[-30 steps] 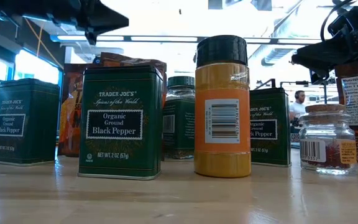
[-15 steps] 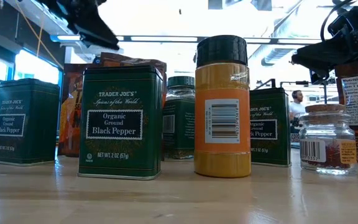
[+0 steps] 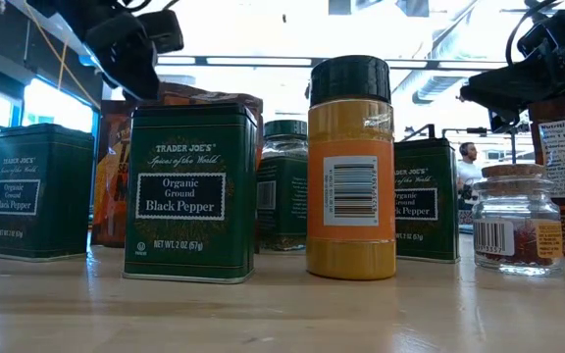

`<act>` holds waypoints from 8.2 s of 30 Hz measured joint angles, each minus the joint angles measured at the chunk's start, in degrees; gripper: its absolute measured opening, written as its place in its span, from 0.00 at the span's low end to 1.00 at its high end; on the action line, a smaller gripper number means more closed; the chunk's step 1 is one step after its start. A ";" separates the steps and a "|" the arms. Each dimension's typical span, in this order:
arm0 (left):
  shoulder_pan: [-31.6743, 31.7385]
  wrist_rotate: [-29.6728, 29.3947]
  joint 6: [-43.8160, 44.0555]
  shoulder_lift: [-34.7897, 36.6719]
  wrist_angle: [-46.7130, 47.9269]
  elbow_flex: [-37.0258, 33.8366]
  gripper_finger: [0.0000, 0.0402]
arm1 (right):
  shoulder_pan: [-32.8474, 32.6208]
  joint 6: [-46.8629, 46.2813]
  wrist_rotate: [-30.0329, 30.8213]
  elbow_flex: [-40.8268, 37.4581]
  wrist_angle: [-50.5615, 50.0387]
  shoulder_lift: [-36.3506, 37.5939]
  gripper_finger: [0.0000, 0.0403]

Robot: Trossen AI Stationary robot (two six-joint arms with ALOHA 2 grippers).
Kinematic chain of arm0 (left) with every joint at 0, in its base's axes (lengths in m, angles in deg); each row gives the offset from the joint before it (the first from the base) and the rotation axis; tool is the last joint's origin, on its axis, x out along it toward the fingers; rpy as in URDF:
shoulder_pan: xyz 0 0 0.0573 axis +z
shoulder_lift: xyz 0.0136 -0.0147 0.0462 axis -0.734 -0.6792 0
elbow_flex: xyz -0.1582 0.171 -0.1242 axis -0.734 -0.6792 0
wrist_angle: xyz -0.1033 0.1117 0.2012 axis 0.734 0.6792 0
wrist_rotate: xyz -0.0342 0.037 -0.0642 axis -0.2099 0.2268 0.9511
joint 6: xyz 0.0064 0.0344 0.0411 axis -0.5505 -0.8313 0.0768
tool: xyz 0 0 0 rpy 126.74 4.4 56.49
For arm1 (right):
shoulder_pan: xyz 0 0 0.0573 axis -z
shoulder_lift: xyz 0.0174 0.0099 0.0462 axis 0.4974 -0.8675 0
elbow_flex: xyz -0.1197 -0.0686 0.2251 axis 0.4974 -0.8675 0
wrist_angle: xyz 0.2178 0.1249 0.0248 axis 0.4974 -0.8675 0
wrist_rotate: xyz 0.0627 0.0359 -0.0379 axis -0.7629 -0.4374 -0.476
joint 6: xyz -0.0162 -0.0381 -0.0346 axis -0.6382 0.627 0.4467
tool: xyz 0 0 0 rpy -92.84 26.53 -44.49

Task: Shelf spices
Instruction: Put the gold seasoning bottle on the shelf, then put the black seasoning bottle on the shelf

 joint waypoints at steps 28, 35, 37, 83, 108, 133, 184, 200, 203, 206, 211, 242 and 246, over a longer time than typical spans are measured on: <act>-4.47 -8.54 8.74 -0.14 -16.09 -12.81 0.84 | 0.00 0.00 0.00 -0.02 0.00 0.00 0.23; -4.37 -7.80 8.68 -0.14 -16.14 -12.81 0.69 | -0.01 0.01 0.00 -0.02 0.00 0.00 0.23; -4.24 -7.00 8.70 -0.14 -16.51 -12.81 0.66 | -0.02 0.00 0.00 -0.02 0.00 0.02 0.23; 30.83 12.10 -26.15 -19.06 3.92 37.12 0.66 | 0.00 0.02 0.00 -0.02 0.00 0.02 0.23; 51.95 29.14 -30.88 -31.91 7.22 44.99 0.67 | 0.00 0.00 -0.01 -0.02 0.00 0.02 0.23; 51.93 28.73 -32.76 -32.29 7.53 45.18 0.80 | -0.02 0.00 0.00 -0.02 0.00 0.02 0.23; -1.36 2.70 -9.60 -17.54 -1.44 17.77 0.69 | -0.01 0.00 0.00 -0.01 0.00 0.02 0.23; -2.41 10.55 -6.76 -24.61 -4.12 15.69 0.75 | -0.02 0.02 0.00 -0.02 0.00 0.00 0.23; -2.41 9.83 -6.81 -25.51 -4.31 15.69 0.75 | 0.00 0.00 -0.01 -0.02 0.00 0.01 0.23; -2.41 9.41 -7.43 -25.95 -4.42 15.69 0.75 | -0.01 0.02 0.00 -0.02 0.00 0.01 0.23; -2.39 9.32 -7.80 -25.82 -5.75 15.69 0.72 | 0.00 0.00 0.00 -0.02 0.00 0.02 0.23; 1.93 9.27 -14.21 -25.66 5.31 27.81 0.48 | -0.01 0.00 0.00 -0.02 0.00 0.01 0.23; 4.26 10.39 -16.03 -25.64 8.87 34.28 0.48 | -0.01 0.01 -0.01 -0.01 0.00 0.02 0.23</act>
